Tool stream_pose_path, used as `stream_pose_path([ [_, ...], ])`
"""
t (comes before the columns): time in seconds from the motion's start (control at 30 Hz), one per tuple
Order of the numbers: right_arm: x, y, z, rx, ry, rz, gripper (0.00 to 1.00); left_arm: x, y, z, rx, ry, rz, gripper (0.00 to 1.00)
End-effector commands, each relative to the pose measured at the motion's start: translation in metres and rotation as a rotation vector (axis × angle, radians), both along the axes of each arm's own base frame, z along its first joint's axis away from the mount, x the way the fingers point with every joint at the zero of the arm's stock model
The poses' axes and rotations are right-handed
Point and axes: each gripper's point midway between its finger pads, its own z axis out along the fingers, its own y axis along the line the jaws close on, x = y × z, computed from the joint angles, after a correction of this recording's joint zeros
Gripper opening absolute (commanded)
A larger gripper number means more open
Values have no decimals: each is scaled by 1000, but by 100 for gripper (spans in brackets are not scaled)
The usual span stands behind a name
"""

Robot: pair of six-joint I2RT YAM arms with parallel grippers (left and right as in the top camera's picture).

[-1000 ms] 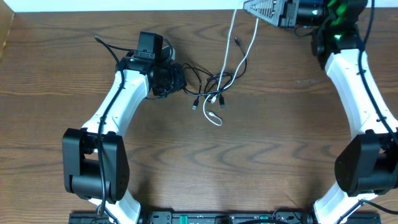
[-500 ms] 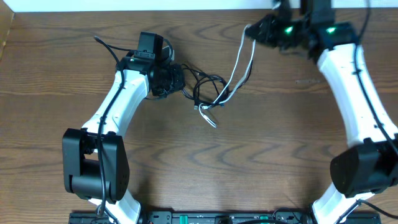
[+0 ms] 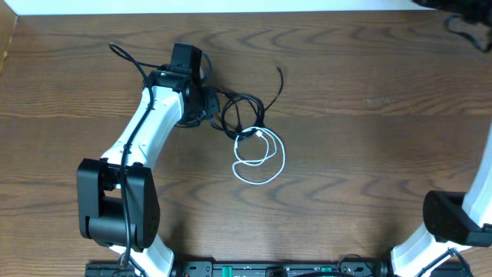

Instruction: Untangle cables

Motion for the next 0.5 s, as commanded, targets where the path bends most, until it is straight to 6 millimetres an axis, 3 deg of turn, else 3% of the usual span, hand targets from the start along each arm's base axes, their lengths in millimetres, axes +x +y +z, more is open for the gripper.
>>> stream_pose_path([
  [0.0,-7,-14,1,-26,-1,-8,1,0,10,6,50,-22,18,7],
  [0.13,-8,-3,-21,-53,61,50,2,0,3,7,20,-24,-12,7],
  [0.2,-8,7,-42,-78,115,96,16,6,-20,18,-84,-80,-136,7],
  [0.33,-13,28,-77,-109,211,174,35,23,-42,64,-194,-261,-221,7],
  [0.47,-16,48,-110,-131,290,246,43,35,-54,126,-277,-460,-239,7],
])
